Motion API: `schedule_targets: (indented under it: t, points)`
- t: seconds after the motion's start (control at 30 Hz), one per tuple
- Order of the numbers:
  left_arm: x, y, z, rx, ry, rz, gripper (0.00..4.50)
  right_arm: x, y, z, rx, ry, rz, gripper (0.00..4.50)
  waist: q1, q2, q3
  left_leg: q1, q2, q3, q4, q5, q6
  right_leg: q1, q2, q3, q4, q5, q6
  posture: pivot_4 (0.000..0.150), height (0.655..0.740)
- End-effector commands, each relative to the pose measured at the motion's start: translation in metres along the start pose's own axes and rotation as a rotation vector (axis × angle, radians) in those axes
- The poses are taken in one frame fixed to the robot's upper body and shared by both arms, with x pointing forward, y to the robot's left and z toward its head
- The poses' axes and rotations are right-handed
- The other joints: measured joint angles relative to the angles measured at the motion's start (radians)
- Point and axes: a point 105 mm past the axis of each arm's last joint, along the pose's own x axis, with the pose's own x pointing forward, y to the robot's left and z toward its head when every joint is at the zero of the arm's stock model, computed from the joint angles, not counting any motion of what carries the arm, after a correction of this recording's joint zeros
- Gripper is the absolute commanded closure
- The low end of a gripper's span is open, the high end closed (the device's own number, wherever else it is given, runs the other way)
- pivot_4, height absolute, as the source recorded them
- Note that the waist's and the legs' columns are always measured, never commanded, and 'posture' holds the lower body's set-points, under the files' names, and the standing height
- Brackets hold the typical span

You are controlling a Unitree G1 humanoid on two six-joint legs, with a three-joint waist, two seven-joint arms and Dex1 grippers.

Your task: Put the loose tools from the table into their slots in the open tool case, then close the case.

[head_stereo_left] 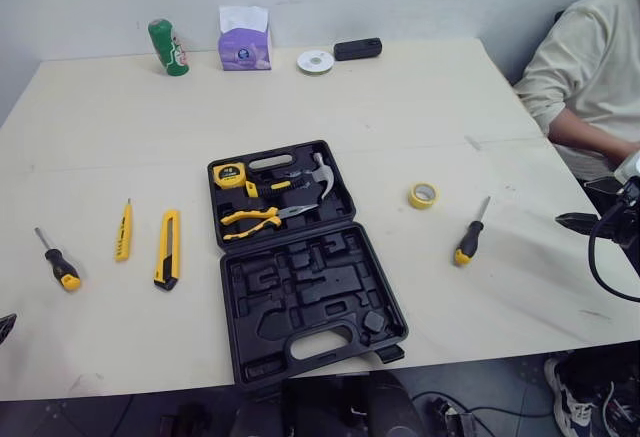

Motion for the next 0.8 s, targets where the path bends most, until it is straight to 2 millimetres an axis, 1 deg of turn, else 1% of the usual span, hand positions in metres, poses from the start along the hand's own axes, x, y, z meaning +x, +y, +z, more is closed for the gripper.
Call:
schedule_targets:
  t: [0.03,0.07,0.1,0.13,0.17,0.2,0.23,0.27,0.3,0.5,0.67,0.8]
  points:
    - [0.001,0.003,0.005,0.028,-0.011,0.009,0.01,-0.008,-0.007,0.013,-0.045,-0.033,-0.033,0.00,0.000,0.000,0.000,0.000,0.000,0.000,0.000,0.000,0.000,0.000,0.000,0.000,0.000,0.000,0.000,0.150,0.7316]
    - [0.003,0.002,0.003,0.027,-0.010,0.007,0.01,-0.008,-0.008,0.015,-0.065,-0.030,-0.042,0.00,0.000,0.000,0.000,0.000,0.000,0.000,0.000,0.000,0.000,0.000,0.000,0.000,0.000,0.000,0.000,0.150,0.7309]
    - [0.005,0.002,0.002,0.027,-0.008,0.008,0.01,-0.008,-0.009,0.016,-0.078,-0.027,-0.048,0.00,0.000,0.003,0.002,0.000,0.000,0.000,0.000,0.000,0.000,0.000,0.000,0.000,0.000,0.000,0.000,0.150,0.7301]
    - [0.006,0.001,0.001,0.028,-0.006,0.010,0.01,-0.008,-0.009,0.016,-0.082,-0.024,-0.050,0.00,-0.010,0.006,0.004,-0.001,-0.005,-0.013,-0.003,0.005,0.007,0.011,-0.005,-0.012,-0.003,0.000,0.001,0.150,0.7295]
    - [0.007,0.002,0.000,0.029,-0.006,0.013,0.01,-0.008,-0.009,0.015,-0.080,-0.023,-0.048,0.00,-0.019,0.007,0.004,0.000,-0.013,-0.027,-0.010,0.012,0.012,0.022,-0.016,-0.031,-0.007,0.000,0.002,0.150,0.7288]
    - [0.007,0.002,0.000,0.029,-0.006,0.013,0.01,-0.008,-0.009,0.014,-0.058,-0.025,-0.049,0.00,-0.030,0.008,0.005,0.000,-0.020,-0.039,-0.018,0.018,0.016,0.029,-0.024,-0.045,-0.008,0.000,0.005,0.150,0.7278]
    - [0.008,0.002,0.000,0.030,-0.007,0.013,0.01,-0.008,-0.010,0.013,-0.044,-0.027,-0.056,0.00,-0.028,0.008,0.005,0.002,-0.028,-0.055,-0.021,0.027,0.012,0.037,-0.032,-0.061,-0.010,-0.002,0.008,0.150,0.7278]
    - [0.008,0.001,0.000,0.031,-0.009,0.012,0.01,-0.009,-0.011,0.012,-0.036,-0.027,-0.063,0.00,-0.022,0.009,0.006,0.001,-0.030,-0.058,-0.022,0.028,0.013,0.038,-0.034,-0.063,-0.010,-0.003,0.009,0.150,0.7278]
    - [0.009,0.001,0.000,0.032,-0.010,0.010,0.01,-0.009,-0.012,0.011,-0.034,-0.025,-0.069,0.00,-0.015,0.009,0.006,0.001,-0.029,-0.055,-0.018,0.028,0.013,0.036,-0.033,-0.061,-0.007,-0.003,0.009,0.150,0.7278]
    - [0.013,0.003,0.003,0.037,-0.020,0.005,0.01,-0.011,-0.012,0.006,-0.033,-0.021,-0.080,0.00,0.028,0.009,0.006,0.002,-0.029,-0.051,-0.016,0.025,0.012,0.034,-0.034,-0.056,-0.010,-0.003,0.009,0.150,0.7278]
    - [0.022,-0.001,0.008,0.048,-0.029,-0.022,0.01,-0.013,-0.013,0.003,-0.024,-0.016,-0.103,0.00,0.030,0.009,0.006,0.001,-0.028,-0.051,-0.016,0.023,0.011,0.033,-0.033,-0.056,-0.011,-0.003,0.009,0.150,0.7278]
    - [0.029,-0.009,0.014,0.073,-0.028,-0.070,0.01,-0.015,-0.013,-0.003,-0.020,-0.007,-0.123,0.00,0.027,0.010,0.006,0.002,-0.028,-0.050,-0.016,0.023,0.011,0.033,-0.033,-0.055,-0.011,-0.003,0.009,0.150,0.7278]
